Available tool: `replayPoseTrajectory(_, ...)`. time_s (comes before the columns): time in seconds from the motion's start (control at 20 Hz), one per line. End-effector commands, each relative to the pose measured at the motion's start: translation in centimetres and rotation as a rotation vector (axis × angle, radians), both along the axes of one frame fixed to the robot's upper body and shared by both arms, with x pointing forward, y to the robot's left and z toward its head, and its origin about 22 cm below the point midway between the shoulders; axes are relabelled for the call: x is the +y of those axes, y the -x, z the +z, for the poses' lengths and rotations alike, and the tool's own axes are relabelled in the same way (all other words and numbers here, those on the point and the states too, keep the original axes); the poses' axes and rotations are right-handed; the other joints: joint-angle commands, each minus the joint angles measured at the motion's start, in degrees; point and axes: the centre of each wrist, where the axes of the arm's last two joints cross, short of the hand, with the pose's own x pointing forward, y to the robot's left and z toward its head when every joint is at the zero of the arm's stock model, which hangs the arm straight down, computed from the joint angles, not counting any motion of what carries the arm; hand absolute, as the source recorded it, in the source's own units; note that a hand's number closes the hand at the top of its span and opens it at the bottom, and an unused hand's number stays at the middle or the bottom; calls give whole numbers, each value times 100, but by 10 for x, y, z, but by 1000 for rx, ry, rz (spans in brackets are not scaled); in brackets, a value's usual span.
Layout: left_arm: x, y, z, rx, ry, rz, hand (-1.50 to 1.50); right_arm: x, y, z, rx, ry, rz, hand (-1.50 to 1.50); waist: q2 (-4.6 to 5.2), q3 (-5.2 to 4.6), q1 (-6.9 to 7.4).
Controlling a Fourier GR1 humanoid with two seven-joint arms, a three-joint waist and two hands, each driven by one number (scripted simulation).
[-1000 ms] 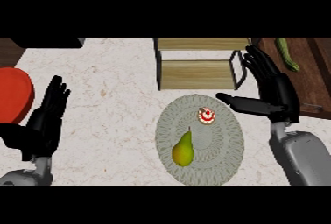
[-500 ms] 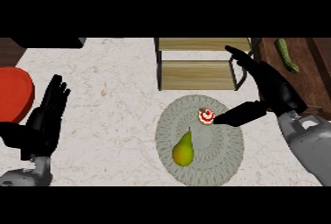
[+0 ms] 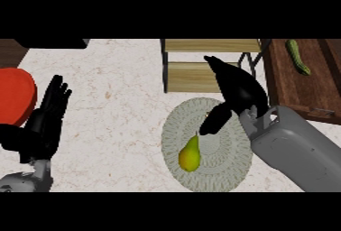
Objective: Pick the cupcake from the placemat and place it in the tiered shelf
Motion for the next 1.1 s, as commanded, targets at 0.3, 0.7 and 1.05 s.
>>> replayPoseTrajectory(0.3, 7, -1, -5, -4, 6, 21, 0, 32, -15, -32, 119, 335, -108, -150, 9, 6, -41)
replayPoseTrajectory(0.7, 1, 2, 8, -5, 2, 10, 0, 33, -11, -51, 144, 339, -153, -150, -2, 14, -71)
replayPoseTrajectory(1.05, 7, -9, 5, 11, 5, 3, 0, 4, -16, -72, 155, 322, -140, -150, 11, 14, -98)
